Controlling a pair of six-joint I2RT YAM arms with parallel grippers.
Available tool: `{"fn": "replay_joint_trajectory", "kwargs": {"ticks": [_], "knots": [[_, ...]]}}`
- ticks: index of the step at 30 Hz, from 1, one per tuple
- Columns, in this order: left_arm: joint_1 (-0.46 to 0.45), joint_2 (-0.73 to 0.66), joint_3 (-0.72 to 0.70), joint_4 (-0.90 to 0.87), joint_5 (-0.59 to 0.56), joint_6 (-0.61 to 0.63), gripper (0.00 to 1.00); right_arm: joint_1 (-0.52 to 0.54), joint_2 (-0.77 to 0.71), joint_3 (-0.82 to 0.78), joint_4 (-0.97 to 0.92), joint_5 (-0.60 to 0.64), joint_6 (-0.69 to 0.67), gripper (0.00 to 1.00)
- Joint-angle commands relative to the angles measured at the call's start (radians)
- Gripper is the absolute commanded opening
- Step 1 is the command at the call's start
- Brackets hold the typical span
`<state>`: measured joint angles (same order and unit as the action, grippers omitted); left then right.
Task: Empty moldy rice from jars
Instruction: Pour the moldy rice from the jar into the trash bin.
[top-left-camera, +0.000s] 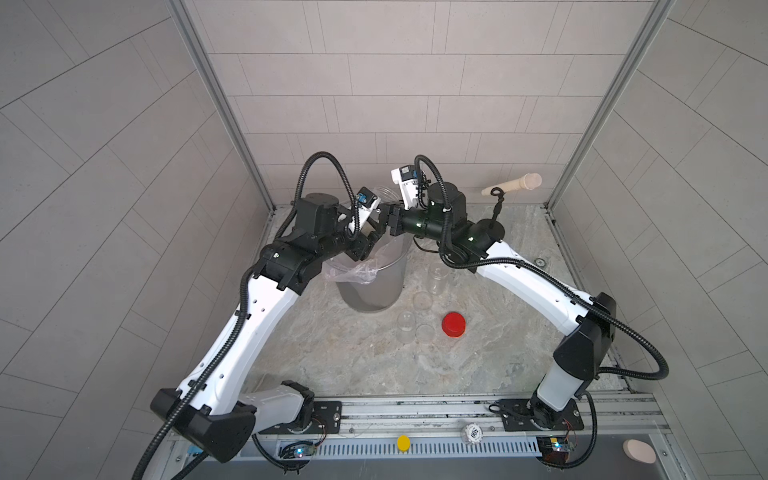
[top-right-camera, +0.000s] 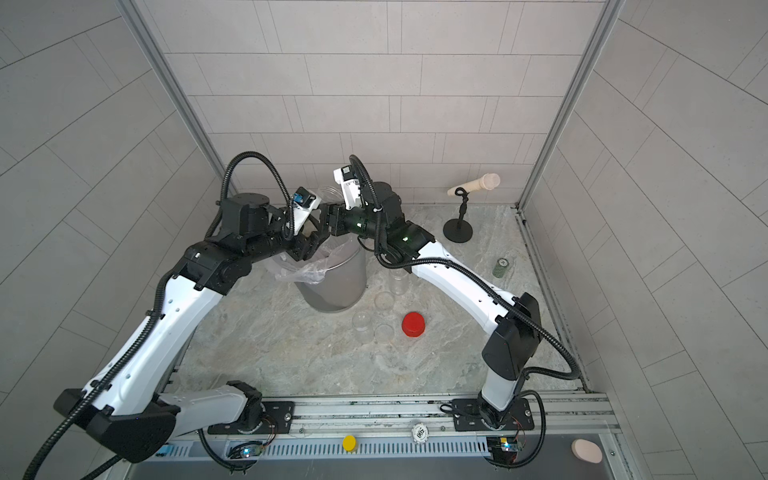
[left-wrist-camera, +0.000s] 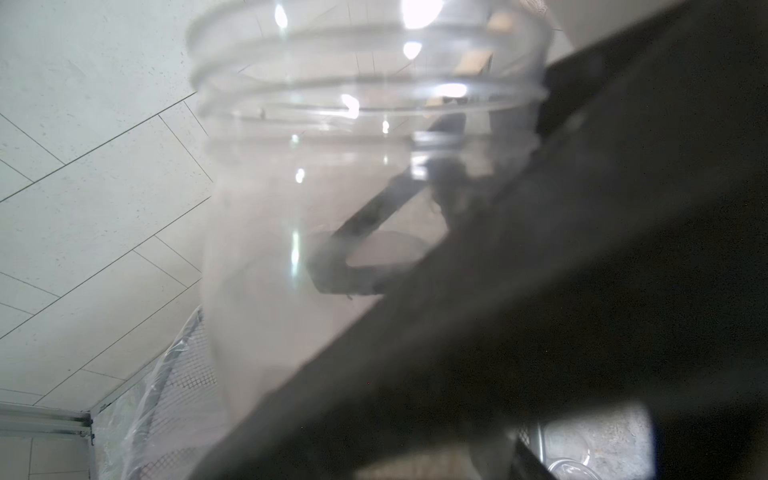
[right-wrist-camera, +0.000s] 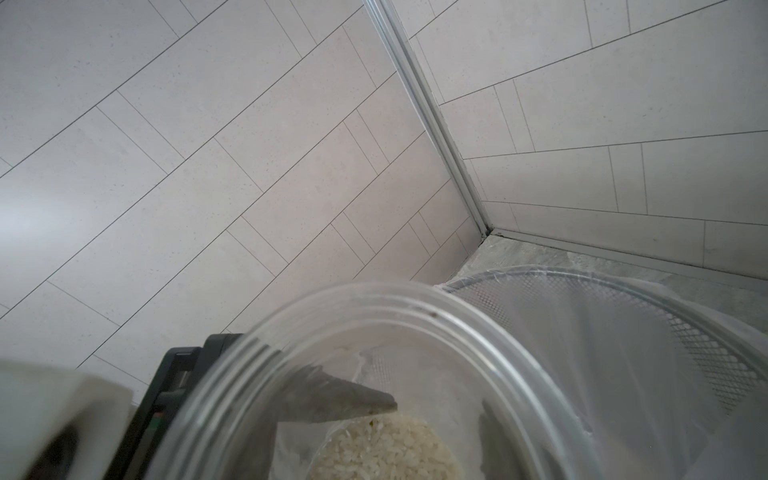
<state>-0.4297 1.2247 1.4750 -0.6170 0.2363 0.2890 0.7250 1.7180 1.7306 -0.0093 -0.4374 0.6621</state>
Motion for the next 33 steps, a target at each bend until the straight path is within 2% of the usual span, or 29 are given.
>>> {"fn": "replay_joint_trajectory", "kwargs": {"ticks": [1,4,5,6,7,11,16,20,23,30,33], "knots": [[-0.002,-0.056,-0.043,0.09,-0.014,0.026,0.26,0.007,0.014,0.033,0.027,-0.004,0.062,0.62],[-0.002,-0.096,-0.092,0.148,-0.057,0.001,0.56,0.008,0.026,0.048,0.027,-0.012,0.094,0.54],[-0.002,-0.11,-0.109,0.168,-0.074,-0.01,0.76,0.008,0.031,0.054,0.028,-0.012,0.104,0.52],[-0.002,-0.121,-0.123,0.183,-0.092,-0.022,0.92,0.009,0.035,0.061,0.027,-0.012,0.113,0.51],[-0.003,-0.136,-0.142,0.202,-0.119,-0.035,0.99,0.009,0.038,0.068,0.025,-0.009,0.125,0.51],[-0.003,-0.212,-0.244,0.279,-0.227,-0.121,1.0,0.011,0.052,0.076,0.07,0.011,0.25,0.48],[-0.002,-0.325,-0.395,0.379,-0.231,-0.238,1.0,0.019,0.08,0.123,0.098,0.021,0.398,0.47],[-0.002,-0.482,-0.591,0.587,-0.213,-0.339,1.0,0.035,0.081,0.132,0.122,0.036,0.48,0.47],[-0.003,-0.547,-0.689,0.675,-0.267,-0.396,1.0,0.045,0.089,0.137,0.135,0.048,0.528,0.46],[-0.002,-0.538,-0.722,0.711,-0.212,-0.402,0.99,0.068,0.1,0.116,0.178,0.05,0.619,0.45],[-0.002,-0.595,-0.831,0.919,-0.154,-0.39,0.95,0.073,0.089,0.071,0.249,0.055,0.675,0.45]]}}
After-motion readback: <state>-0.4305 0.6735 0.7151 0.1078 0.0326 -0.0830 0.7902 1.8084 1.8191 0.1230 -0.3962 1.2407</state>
